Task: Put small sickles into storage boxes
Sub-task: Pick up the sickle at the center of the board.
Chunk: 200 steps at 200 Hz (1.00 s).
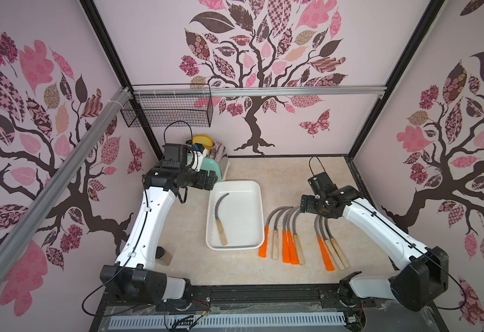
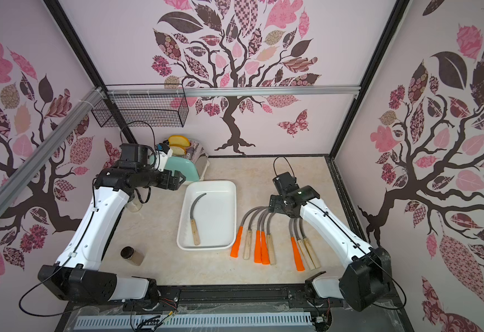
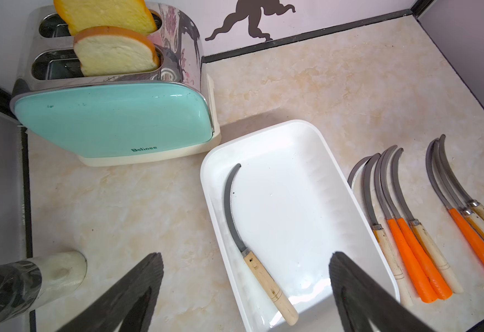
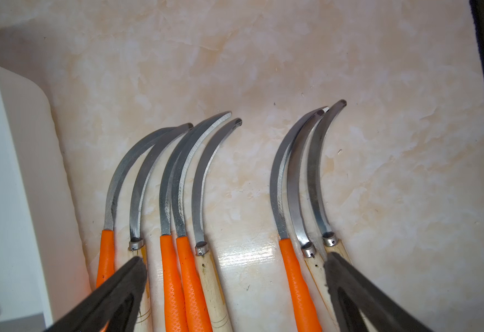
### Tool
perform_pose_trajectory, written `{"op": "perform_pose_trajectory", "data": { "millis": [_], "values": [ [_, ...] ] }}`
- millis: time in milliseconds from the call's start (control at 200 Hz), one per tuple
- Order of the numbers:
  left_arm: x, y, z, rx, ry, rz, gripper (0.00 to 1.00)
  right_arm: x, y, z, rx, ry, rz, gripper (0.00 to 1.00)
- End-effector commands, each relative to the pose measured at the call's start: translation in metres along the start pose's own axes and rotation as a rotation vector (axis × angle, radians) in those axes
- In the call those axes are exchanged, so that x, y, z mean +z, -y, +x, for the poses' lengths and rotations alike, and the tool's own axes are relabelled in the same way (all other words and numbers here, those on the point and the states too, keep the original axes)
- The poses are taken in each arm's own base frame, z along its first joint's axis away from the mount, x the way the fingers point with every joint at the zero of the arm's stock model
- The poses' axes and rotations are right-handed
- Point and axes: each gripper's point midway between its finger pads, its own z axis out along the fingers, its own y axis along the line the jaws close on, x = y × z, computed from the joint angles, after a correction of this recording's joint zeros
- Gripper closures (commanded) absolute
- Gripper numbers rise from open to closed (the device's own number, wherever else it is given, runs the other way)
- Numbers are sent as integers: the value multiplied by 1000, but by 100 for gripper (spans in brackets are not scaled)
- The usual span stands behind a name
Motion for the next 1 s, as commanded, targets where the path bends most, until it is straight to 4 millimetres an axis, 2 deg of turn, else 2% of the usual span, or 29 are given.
{"op": "perform_pose_trajectory", "data": {
  "millis": [0,345,615,895,995],
  "values": [
    [6,15,-9,-3,19,80,6,-2,-4,7,-13,-11,-41,1],
    [29,13,-10,-34,-17,73,6,25,5,46,-31,-135,-24,5],
    [23,13,-7,-18,-18,62,6,41,0,62,-35,-210,-40,13],
    [21,13,5,6,-31,53,6,62,-9,94,-39,-344,-94,19],
    [22,14,10,9,-39,54,6,65,-13,100,-35,-368,-117,24]
  ]
}}
